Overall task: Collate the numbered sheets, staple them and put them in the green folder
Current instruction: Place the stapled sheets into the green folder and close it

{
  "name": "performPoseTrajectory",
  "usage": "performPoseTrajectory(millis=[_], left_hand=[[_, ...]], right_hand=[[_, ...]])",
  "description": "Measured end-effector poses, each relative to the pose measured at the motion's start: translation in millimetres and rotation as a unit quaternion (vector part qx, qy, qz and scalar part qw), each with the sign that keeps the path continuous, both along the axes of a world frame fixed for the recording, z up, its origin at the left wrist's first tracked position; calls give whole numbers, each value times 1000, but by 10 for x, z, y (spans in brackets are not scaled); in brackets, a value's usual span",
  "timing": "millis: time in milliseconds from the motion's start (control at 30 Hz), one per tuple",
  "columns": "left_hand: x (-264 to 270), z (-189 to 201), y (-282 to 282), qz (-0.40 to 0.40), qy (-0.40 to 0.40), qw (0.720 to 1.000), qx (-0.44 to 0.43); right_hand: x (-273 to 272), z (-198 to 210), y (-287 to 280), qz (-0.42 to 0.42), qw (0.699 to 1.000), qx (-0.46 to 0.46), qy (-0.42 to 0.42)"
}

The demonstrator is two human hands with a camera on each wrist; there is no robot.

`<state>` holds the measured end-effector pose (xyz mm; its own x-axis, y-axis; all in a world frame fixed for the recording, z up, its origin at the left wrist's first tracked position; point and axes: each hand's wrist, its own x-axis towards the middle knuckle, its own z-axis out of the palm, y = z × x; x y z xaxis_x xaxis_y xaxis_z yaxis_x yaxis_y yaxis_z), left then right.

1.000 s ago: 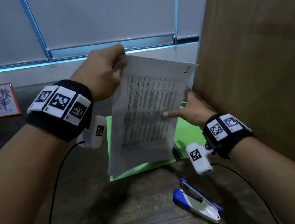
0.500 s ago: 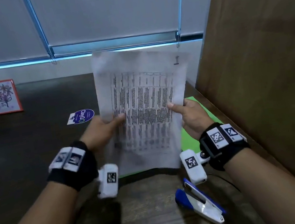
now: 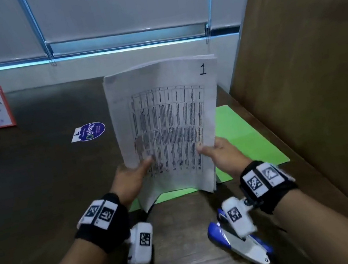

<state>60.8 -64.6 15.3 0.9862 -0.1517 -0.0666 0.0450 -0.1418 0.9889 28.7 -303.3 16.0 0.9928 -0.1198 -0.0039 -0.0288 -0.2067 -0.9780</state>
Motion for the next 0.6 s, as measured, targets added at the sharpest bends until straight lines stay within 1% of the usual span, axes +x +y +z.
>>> performPoseTrajectory(millis=[67,100,167,233,300,367,433,500,567,600], left_hand=[[96,80,-63,-4,23,999,-22],[176,160,-104,-9,22,999,-24],[392,317,-218,-14,21,999,-38],[552,447,-416,-22,18,998,-60],[700,494,-662,-23,-6,998,-58],[817,502,-926,-44,-38,998,-8],[881,441,-1156,-94,-56,991,75],[961,269,-1368,-161,-44,975,148],[1012,85,-1582,-213,-32,953,213],[1045,-3,-1696,-221,-27,946,237]], right_hand=[[45,-72,-88,21,999,-17,46],[62,-44,-134,16,999,-10,48],[148,103,-249,-25,998,35,39],[321,248,-410,-81,993,82,11],[512,369,-582,-141,986,91,-12],[693,455,-768,-191,977,92,-38],[827,547,-964,-240,970,28,-24],[992,561,-1233,-287,957,-46,-1],[1141,527,-1451,-309,949,-55,14],[1230,493,-1546,-321,946,-47,16]])
